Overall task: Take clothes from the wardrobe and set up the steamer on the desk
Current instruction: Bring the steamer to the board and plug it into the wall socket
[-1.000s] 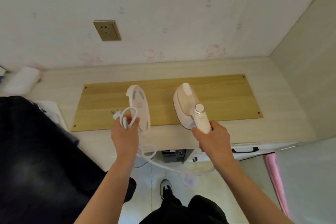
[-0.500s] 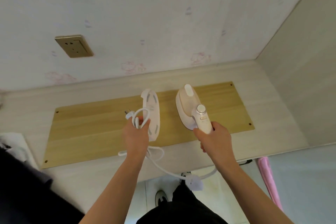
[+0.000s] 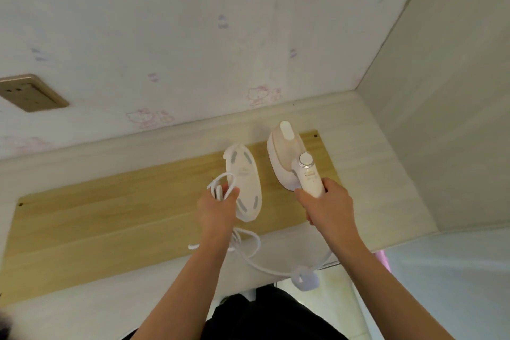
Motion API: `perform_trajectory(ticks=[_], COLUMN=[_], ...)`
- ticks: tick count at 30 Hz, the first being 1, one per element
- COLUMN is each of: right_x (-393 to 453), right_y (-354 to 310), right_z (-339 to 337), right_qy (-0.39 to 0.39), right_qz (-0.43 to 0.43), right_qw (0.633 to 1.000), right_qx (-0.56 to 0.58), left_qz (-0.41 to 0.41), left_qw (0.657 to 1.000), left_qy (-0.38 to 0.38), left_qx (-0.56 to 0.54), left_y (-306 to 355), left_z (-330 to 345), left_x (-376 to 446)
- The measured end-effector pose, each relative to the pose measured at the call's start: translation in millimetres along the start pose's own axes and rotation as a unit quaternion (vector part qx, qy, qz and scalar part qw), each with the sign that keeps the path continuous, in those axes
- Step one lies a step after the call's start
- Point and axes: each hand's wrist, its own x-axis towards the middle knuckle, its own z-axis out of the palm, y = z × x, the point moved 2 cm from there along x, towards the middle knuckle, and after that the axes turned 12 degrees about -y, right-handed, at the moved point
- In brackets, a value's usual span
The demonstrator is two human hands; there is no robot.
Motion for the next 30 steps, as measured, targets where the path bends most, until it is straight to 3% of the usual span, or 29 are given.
perform_trajectory(ticks=[6,14,30], right_x=[13,22,25], right_y=[14,32,47], right_z=[-24,-45,-32], right_qy=[0.007,0.012,-0.003], right_qz=[0.010,0.015,0.027], right_qw=[1.000,1.000,1.000], right_qx=[0.011,0.021,-0.002], left_qz=[-0.030,-0.135,-0.163], left_qw=[0.999,0.988,0.985], left_qy=[-0.029,-0.046,-0.019], left_qx=[-0.024,-0.061,-0.043], left_y=[6,2,-14], left_z=[39,81,80], left_x=[7,16,32])
